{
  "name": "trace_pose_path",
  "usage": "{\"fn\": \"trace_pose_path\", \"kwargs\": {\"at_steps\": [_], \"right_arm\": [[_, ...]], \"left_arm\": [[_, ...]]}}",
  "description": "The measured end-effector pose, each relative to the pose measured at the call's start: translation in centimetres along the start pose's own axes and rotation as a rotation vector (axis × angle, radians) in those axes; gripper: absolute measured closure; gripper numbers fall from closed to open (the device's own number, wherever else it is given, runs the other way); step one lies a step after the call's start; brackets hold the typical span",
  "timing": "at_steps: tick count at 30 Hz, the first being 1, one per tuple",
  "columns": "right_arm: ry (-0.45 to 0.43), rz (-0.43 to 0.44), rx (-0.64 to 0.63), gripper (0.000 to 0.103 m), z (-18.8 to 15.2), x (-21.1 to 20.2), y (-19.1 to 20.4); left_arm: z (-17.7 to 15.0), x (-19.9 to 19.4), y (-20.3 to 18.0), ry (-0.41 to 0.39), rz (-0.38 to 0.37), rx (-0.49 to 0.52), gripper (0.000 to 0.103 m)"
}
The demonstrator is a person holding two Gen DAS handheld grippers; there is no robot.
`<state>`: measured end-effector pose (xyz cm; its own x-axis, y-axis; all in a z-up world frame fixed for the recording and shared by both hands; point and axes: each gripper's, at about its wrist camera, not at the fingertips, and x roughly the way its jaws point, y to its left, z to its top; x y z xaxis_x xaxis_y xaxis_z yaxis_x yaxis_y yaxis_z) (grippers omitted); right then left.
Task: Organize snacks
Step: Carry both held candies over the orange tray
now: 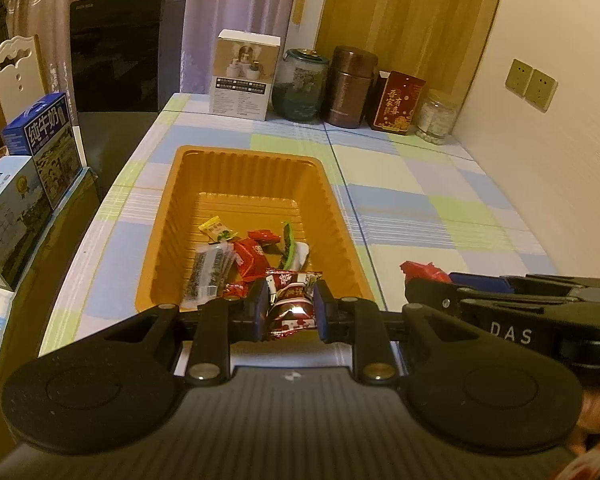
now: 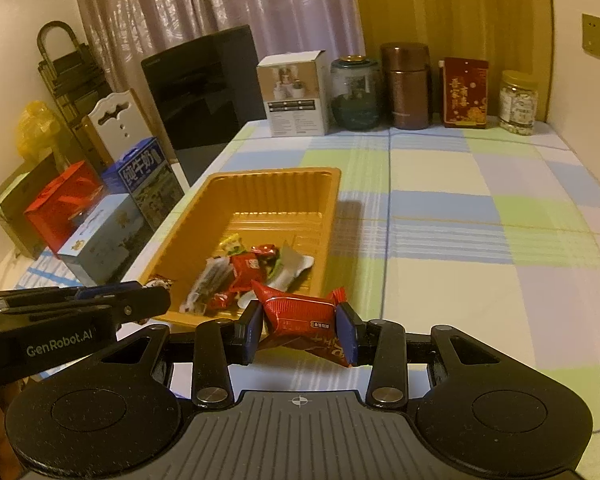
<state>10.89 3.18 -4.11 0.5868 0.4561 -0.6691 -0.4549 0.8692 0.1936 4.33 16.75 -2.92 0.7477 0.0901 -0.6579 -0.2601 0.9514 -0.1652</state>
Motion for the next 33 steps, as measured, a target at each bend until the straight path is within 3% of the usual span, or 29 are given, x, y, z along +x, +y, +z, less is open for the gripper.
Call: {"fn": "trace_pose_path", "kwargs": {"at_steps": [33], "right_arm": [[0.033, 0.041, -0.082, 0.063, 6.9, 10.7, 1.5]], "left_arm": [[6.8, 8.6, 5.3, 0.024, 0.012, 0.011, 0.082]]}}
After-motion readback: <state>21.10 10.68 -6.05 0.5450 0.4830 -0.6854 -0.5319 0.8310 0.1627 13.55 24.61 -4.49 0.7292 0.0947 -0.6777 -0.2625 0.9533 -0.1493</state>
